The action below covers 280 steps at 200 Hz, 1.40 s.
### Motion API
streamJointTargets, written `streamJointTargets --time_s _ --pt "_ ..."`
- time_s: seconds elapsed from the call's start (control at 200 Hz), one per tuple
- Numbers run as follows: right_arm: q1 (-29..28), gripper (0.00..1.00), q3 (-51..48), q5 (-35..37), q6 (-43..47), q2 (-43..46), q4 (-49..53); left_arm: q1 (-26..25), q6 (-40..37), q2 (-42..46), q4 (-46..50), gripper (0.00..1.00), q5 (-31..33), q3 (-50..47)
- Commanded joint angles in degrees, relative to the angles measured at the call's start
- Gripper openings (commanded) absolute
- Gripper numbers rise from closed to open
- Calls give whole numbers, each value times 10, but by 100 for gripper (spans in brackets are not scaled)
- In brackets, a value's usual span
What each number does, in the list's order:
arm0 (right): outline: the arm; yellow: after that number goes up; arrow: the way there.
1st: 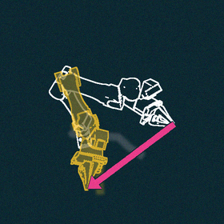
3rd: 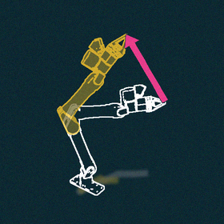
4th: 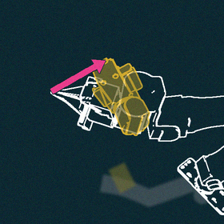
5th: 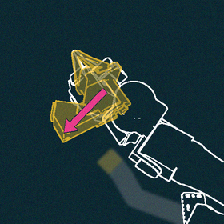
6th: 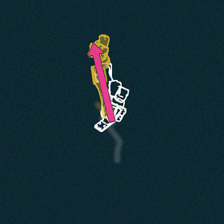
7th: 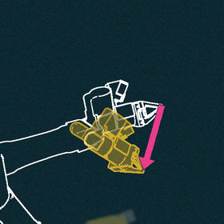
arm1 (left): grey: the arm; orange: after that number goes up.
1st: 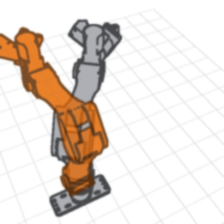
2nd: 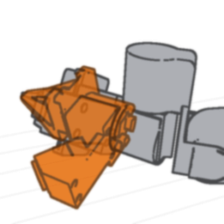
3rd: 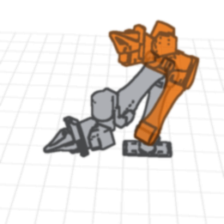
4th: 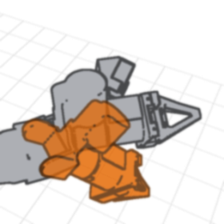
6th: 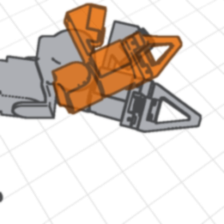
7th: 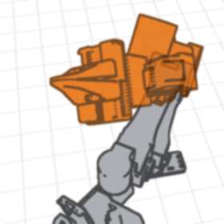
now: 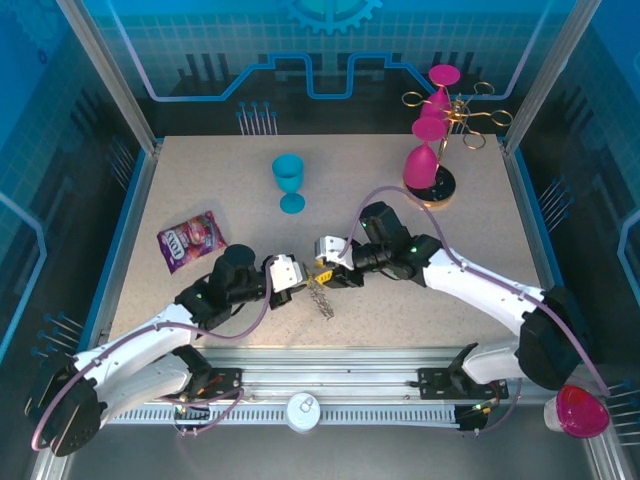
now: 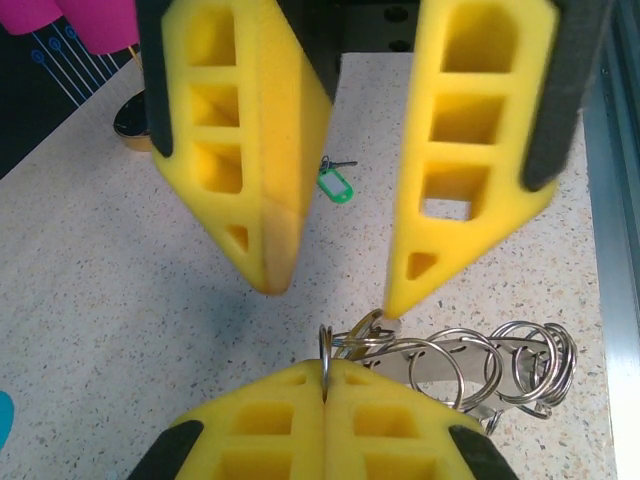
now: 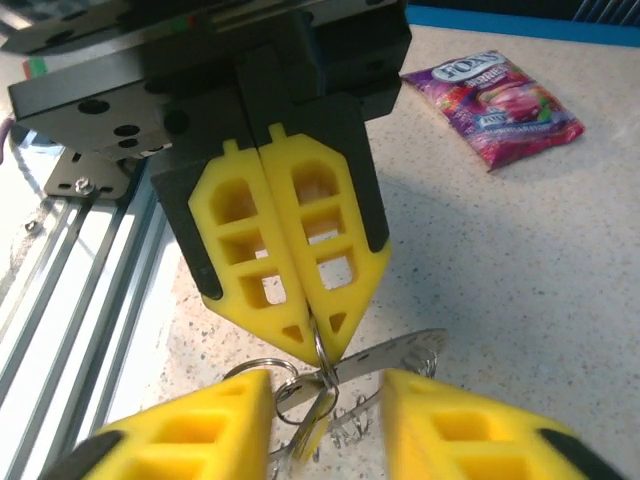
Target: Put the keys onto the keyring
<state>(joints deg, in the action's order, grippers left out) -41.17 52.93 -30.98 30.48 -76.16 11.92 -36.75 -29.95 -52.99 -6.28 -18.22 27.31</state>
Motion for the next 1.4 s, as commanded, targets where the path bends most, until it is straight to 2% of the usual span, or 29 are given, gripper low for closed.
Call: streamJointTargets --time_s 0.0,0.315,0.58,0.73,0.911,1.181,1.396 --pt "7 41 -58 17 -50 39 -84 0 -3 20 -25 0 -6 -4" --pt "1 41 -91 14 -83 35 -131 0 1 46 -51 0 -37 -23" --pt "-3 26 -78 -17 -99 17 -144 0 6 48 -58 0 -38 -24" --pt "-3 30 -83 -26 -102 15 -144 -1 12 48 -66 0 -36 -25" --pt "-4 28 -82 -31 -111 10 -165 0 40 50 -79 0 -41 -20" --pt "1 11 -55 -27 -73 13 -132 0 107 54 -106 0 -51 -18" --pt "3 1 -39 30 -5 33 -43 -1 135 44 -163 0 -46 -26"
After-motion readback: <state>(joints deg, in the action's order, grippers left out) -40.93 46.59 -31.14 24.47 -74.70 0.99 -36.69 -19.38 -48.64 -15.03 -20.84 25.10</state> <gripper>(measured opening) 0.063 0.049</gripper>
